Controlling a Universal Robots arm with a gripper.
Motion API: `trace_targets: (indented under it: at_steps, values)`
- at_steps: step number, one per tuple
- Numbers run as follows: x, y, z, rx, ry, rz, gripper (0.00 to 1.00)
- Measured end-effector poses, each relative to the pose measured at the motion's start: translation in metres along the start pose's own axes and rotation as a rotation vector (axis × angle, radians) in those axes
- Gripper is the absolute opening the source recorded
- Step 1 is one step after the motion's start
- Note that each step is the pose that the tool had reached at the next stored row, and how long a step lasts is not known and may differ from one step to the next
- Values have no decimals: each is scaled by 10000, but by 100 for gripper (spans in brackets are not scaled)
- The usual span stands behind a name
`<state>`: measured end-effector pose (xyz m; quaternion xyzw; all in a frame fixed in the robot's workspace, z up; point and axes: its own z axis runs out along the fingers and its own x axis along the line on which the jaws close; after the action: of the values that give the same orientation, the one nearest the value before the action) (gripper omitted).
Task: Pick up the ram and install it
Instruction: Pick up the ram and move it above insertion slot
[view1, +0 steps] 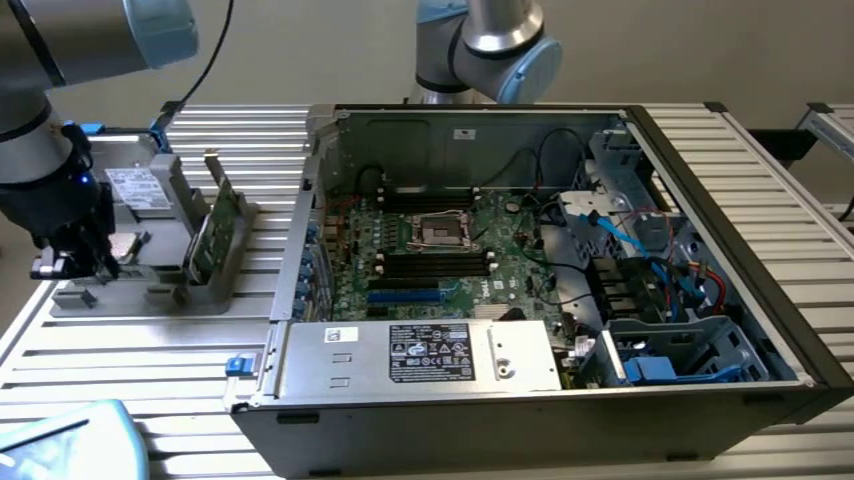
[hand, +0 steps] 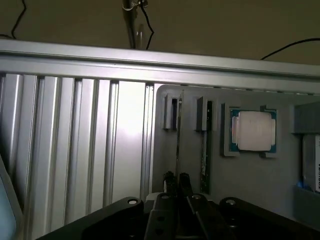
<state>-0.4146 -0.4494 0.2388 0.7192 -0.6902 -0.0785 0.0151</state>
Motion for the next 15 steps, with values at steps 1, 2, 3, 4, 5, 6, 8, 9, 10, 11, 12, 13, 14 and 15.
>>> trace_targets:
  at_steps: [1,2,3,4,5,6,8,9,10,11,12,13,14,15]
  values:
    - [-4,5,-45,-3,1,0,14]
    - [-8,9,-89,-2,0,0,14]
    - [-12,14,-136,-7,0,1,14]
    - [-16,16,-178,-11,0,0,14]
    - [-20,16,-227,-15,-1,1,14]
    - [-24,14,-273,-20,-2,1,14]
    - [-28,-10,-368,-47,-2,4,14]
    - [-30,-25,-414,-64,-4,5,14]
    - [-31,-40,-455,-85,-5,7,14]
    - [-32,-57,-492,-108,-9,9,14]
    - [-32,-78,-527,-133,-13,11,14]
    - [-31,-97,-556,-162,-20,13,14]
    - [-30,-118,-580,-188,-27,15,14]
    - [-27,-143,-596,-208,-37,15,14]
